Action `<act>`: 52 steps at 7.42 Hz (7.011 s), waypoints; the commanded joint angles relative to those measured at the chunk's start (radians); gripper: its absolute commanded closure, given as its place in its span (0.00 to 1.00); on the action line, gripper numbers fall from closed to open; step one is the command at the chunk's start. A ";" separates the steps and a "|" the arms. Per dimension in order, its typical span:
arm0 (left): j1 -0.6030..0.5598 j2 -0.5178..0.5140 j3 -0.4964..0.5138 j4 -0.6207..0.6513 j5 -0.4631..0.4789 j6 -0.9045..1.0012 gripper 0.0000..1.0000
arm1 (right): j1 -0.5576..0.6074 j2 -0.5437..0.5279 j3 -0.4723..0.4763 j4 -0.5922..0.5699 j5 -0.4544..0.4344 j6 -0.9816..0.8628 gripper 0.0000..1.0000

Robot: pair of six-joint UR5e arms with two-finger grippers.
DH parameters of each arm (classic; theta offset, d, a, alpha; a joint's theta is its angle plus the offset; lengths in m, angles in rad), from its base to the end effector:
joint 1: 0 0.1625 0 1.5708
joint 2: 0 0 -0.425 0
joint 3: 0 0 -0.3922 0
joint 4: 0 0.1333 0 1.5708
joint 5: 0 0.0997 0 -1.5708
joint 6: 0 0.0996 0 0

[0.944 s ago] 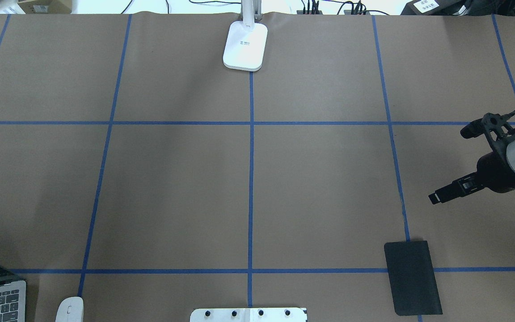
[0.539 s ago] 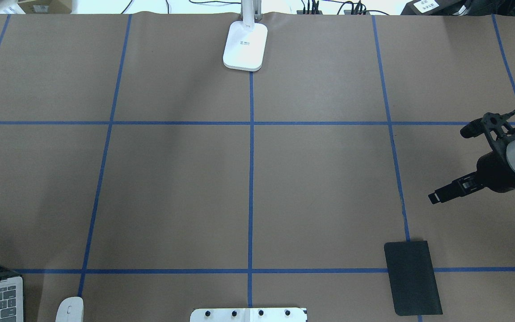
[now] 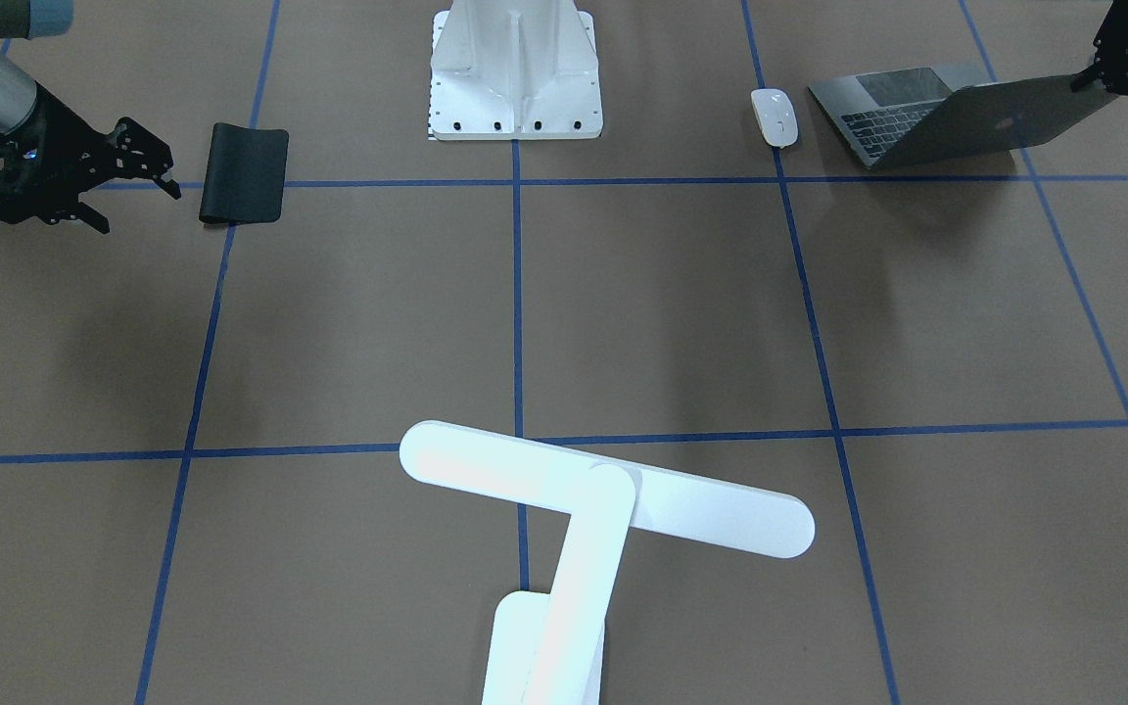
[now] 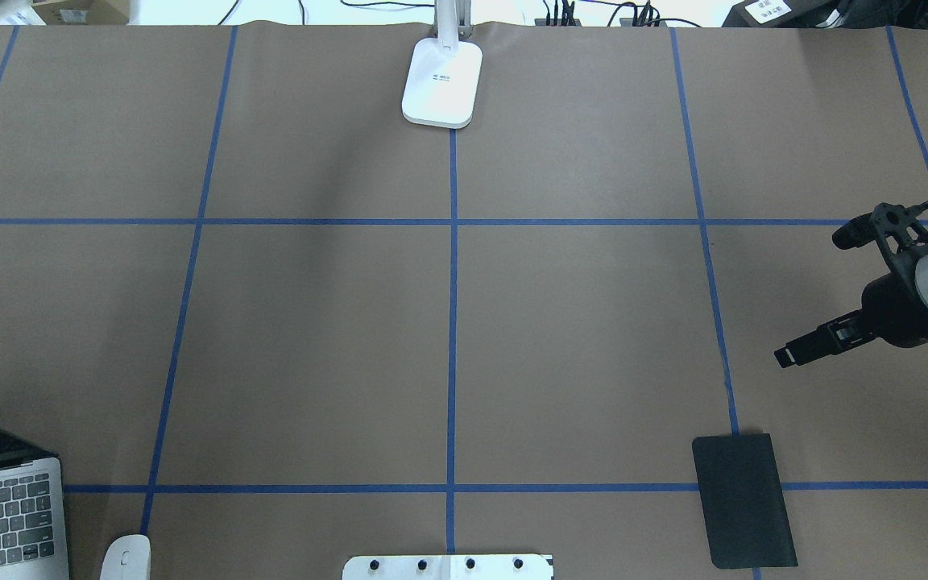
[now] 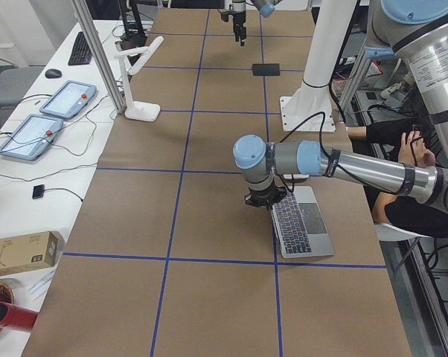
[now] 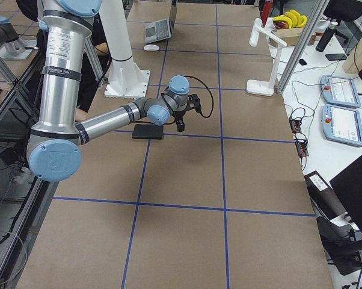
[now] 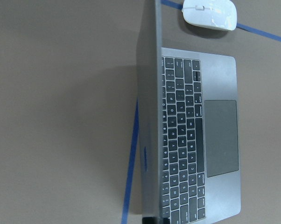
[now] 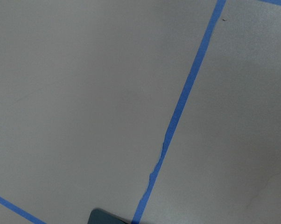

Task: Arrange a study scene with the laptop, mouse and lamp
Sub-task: 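Swing the laptop lid open with the left gripper, then slide the open laptop farther from the robot with the left gripper, then push the laptop lid upright with the left gripper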

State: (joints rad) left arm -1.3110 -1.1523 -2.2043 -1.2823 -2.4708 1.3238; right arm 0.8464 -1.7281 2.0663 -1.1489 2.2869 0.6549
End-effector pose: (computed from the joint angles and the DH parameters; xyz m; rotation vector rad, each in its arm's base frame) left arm 0.0250 -0.3093 0.5362 0.4373 0.8914 1.4329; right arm -0.2324 -0.3651 0.4379 0.1278 -0.9893 -0.3356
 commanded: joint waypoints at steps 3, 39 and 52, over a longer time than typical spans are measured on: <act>-0.083 -0.085 0.015 0.014 0.001 0.000 0.94 | -0.001 0.001 -0.003 0.002 -0.003 0.002 0.02; 0.243 -1.216 0.675 -0.095 0.185 -0.405 0.93 | 0.023 -0.070 -0.054 0.003 0.069 0.051 0.02; 0.282 -1.216 0.772 -0.269 0.263 -0.518 0.58 | 0.022 -0.054 -0.080 0.005 0.068 0.041 0.02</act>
State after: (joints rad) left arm -1.0288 -2.3652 -1.4329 -1.5499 -2.2080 0.8247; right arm 0.8682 -1.7837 1.9866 -1.1444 2.3547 0.6967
